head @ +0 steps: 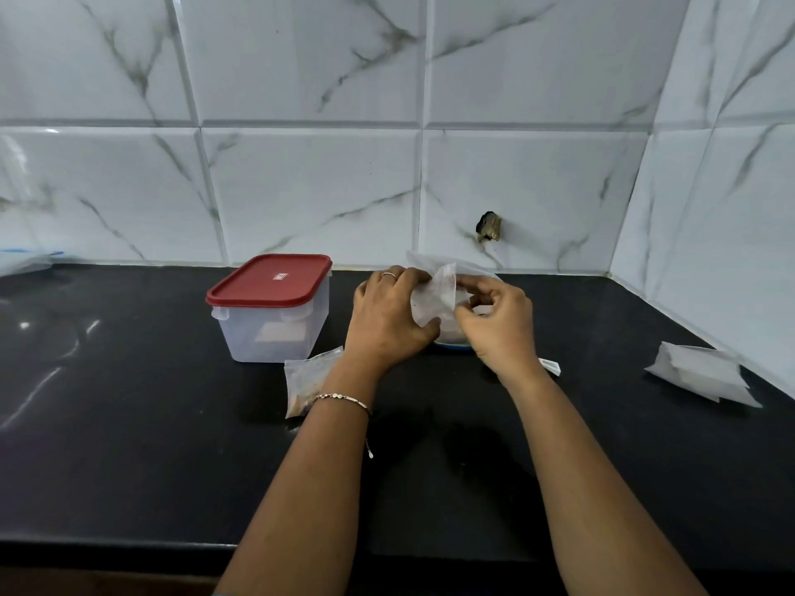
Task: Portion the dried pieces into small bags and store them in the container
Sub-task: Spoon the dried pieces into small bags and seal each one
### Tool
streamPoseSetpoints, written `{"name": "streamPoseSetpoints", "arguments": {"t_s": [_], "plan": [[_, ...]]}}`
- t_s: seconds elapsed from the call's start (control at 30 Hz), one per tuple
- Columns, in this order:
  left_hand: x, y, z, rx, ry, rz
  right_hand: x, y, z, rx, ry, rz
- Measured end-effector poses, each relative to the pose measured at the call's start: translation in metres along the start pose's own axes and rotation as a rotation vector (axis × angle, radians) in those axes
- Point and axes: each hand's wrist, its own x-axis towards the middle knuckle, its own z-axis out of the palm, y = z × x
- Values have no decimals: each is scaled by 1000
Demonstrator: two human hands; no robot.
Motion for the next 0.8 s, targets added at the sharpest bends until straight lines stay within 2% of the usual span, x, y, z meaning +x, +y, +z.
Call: {"name": "streamPoseSetpoints", "arguments": {"t_s": [0.2, 0.37, 0.43, 0.53, 0.57, 0.67, 0.8], "plan": [[1, -5, -2, 5, -37, -57, 4, 3, -3, 44, 75, 87], [2, -8, -3, -35, -20, -137, 5, 1, -9, 205, 101, 171], [4, -6, -3, -287, -31, -326, 4, 0, -9, 253, 98, 200], [11, -1, -9, -882, -56, -706, 5, 0, -7, 299, 99, 217], [12, 1, -12, -1017, -87, -771, 5, 0, -7, 313, 96, 224], [13, 6, -12, -1138, -145, -781, 6, 1, -5, 326, 80, 240], [13, 5, -6, -1177, -56, -787, 5, -1, -5, 336, 26, 248]]}}
